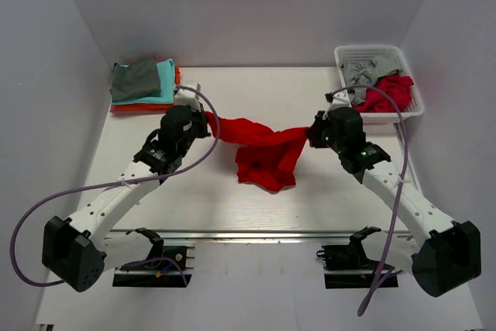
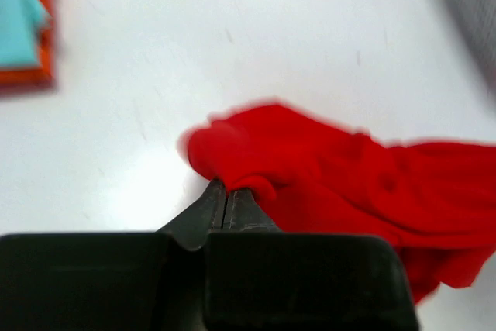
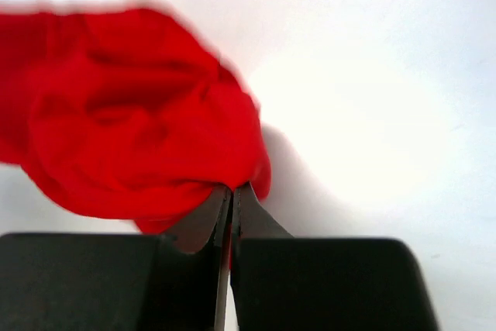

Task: Fold and stack the t-shirts
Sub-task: Flatten out the tshirt

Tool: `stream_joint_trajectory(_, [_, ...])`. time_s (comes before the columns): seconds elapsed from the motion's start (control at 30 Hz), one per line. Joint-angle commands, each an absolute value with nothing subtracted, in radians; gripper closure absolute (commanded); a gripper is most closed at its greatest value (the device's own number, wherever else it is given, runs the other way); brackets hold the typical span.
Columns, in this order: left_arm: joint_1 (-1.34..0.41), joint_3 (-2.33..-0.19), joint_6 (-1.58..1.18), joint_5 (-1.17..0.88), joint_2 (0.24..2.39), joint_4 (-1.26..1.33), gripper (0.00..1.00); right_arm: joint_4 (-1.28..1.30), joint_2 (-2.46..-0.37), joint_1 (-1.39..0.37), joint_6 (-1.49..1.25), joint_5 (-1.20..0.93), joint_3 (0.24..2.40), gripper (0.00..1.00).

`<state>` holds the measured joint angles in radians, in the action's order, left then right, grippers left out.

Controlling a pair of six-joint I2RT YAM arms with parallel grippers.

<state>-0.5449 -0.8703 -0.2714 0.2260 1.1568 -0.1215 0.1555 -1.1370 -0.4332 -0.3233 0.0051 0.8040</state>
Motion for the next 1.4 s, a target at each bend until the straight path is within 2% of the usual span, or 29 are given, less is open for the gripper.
stream_joint_trajectory(0.0, [-0.540,-0.971,-0.285,0.454,1.109,-0.135,1.00,0.135,-1.065,-0.430,-0.318,0.287,0.912,1.00])
stream_joint_trajectory(0.2, [-0.540,-1.094,-0.223,0.538,1.029,-0.120,1.00,0.034,-1.010,-0.430,-0.219,0.391,1.040,1.00])
stream_joint_trajectory(0.43, [-0.540,-1.196,-0.107,0.500,0.966,-0.018,1.00,0.011,-0.991,-0.433,-0.065,0.313,1.244,1.00])
stream_joint_trajectory(0.6, [-0.540,-1.336,-0.026,0.491,0.957,-0.018,1.00,0.041,-0.992,-0.434,0.038,0.169,1.403,1.00])
stream_joint_trajectory(0.83, [-0.540,-1.476,0.029,0.405,0.896,-0.031,1.00,0.244,-1.008,-0.434,0.184,-0.092,1.669,1.00])
stream_joint_trajectory(1.13, [-0.540,-1.702,0.049,0.236,0.841,-0.152,1.00,0.305,-0.867,-0.431,0.201,-0.461,1.740,1.00])
stream_joint_trajectory(1.37, [-0.540,-1.839,0.049,0.114,0.839,-0.216,1.00,0.259,-0.804,-0.428,0.170,-0.568,1.711,1.00])
